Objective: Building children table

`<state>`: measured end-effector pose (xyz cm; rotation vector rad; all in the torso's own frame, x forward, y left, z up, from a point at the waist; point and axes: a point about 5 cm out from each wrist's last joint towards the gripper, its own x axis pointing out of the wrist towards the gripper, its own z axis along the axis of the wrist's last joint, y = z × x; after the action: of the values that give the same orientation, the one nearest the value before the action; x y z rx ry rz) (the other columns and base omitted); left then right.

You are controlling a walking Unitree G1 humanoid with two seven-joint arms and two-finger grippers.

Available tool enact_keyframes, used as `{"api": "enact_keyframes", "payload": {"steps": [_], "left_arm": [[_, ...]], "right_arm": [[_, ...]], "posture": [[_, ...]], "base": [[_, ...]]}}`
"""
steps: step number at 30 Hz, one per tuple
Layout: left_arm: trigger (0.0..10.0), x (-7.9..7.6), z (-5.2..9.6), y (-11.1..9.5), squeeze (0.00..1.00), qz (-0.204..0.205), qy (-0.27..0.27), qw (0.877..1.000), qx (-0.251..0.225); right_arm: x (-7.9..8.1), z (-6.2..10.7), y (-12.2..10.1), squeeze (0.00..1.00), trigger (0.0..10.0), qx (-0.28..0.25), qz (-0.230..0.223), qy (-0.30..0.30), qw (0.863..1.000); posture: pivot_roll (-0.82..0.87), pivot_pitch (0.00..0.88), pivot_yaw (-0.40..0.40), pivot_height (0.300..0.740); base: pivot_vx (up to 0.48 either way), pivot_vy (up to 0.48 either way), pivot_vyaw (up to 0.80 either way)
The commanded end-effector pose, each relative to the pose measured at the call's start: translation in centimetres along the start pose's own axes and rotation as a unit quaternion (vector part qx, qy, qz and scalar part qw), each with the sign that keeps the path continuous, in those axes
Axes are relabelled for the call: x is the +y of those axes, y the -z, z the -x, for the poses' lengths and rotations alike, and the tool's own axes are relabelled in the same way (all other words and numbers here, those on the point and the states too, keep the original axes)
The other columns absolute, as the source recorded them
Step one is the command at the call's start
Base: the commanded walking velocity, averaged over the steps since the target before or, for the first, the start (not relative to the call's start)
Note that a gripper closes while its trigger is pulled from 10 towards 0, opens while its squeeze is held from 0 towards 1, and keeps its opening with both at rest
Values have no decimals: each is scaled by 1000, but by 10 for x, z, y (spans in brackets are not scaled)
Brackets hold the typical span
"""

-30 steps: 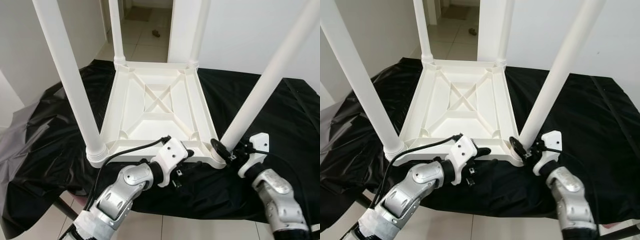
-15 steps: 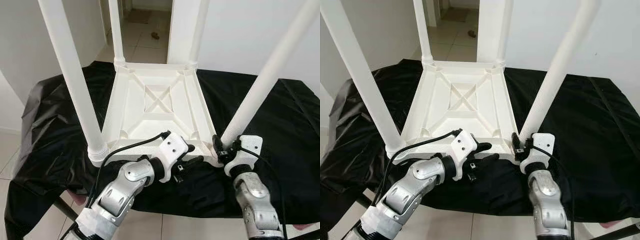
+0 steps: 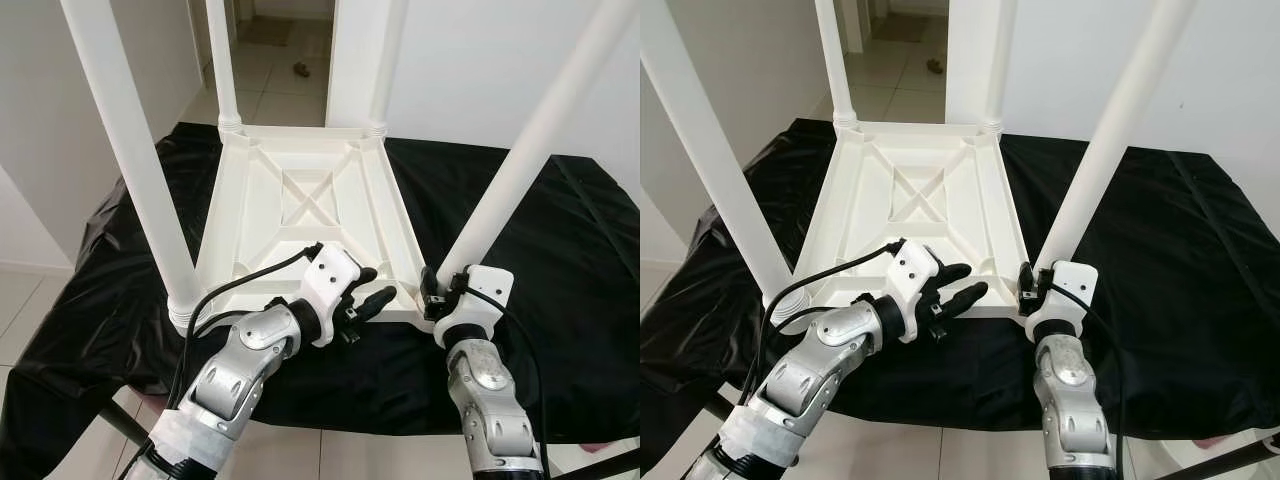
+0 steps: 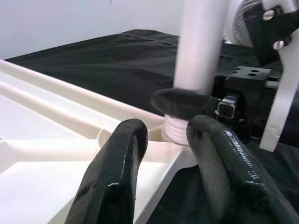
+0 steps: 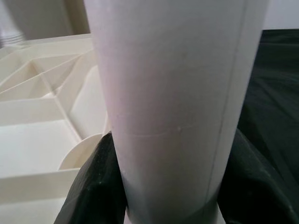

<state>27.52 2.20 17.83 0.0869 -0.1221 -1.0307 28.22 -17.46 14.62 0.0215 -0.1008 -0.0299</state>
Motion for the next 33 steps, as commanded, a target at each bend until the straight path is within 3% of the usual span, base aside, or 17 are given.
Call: {"api": "enact_keyframes", "payload": {"steps": [1,5,6,12,13,19,20,22,24,30,32,33], "left_arm": [[10000,3,1,2,0,4,-22,1000,8],[10000,0,0,1,0,2,-16,1000,7],[10000,-1,1,2,0,0,-15,1000,9],[10000,0,1,2,0,2,-16,1000,9],[10000,1,2,2,0,0,-19,1000,9],[10000,1,2,2,0,-1,-21,1000,9],[10000,1,2,1,0,-1,-22,1000,8],[10000,1,2,1,0,-1,-22,1000,8],[10000,0,1,1,0,-1,-21,1000,7],[10000,-4,2,5,0,1,-12,1000,13],[10000,-9,4,12,0,8,-6,1000,26],[10000,-10,5,15,0,12,-4,999,30]], "right_arm": [[-1,-1,4,0,10000,11,-12,-8,1000],[-17,-10,-5,0,10000,-1,27,-76,997],[-18,-11,-6,1000,10000,-4,31,-92,995],[-19,-13,-6,1000,10000,-8,39,-124,992],[-24,-15,-6,0,10000,-4,64,-163,985],[-27,-16,-6,0,10000,-3,71,-198,978],[-32,-15,-7,0,10000,-1,79,-249,965],[-32,-15,-7,0,10000,-1,79,-249,965],[-38,-15,-6,0,10000,3,97,-289,952],[-45,-19,-6,0,10000,11,118,-313,942],[-47,-22,-5,0,9804,17,127,-319,939],[-49,-23,-4,0,8078,22,132,-325,936]], "posture": [[-27,48,-1,740],[-16,28,-9,740],[-14,26,-10,740],[-8,20,-14,740],[-6,15,-18,740],[-7,11,-20,740],[-8,4,-20,740],[-8,4,-20,740],[-7,1,-17,740],[-10,0,-12,740],[-10,0,-12,740],[-8,0,-12,740]], "base": [[0,0,0],[0,0,0],[0,0,0],[0,0,0],[0,0,0],[0,0,0],[0,0,0],[0,0,0],[0,0,0],[0,0,0],[0,0,0],[0,0,0]]}}
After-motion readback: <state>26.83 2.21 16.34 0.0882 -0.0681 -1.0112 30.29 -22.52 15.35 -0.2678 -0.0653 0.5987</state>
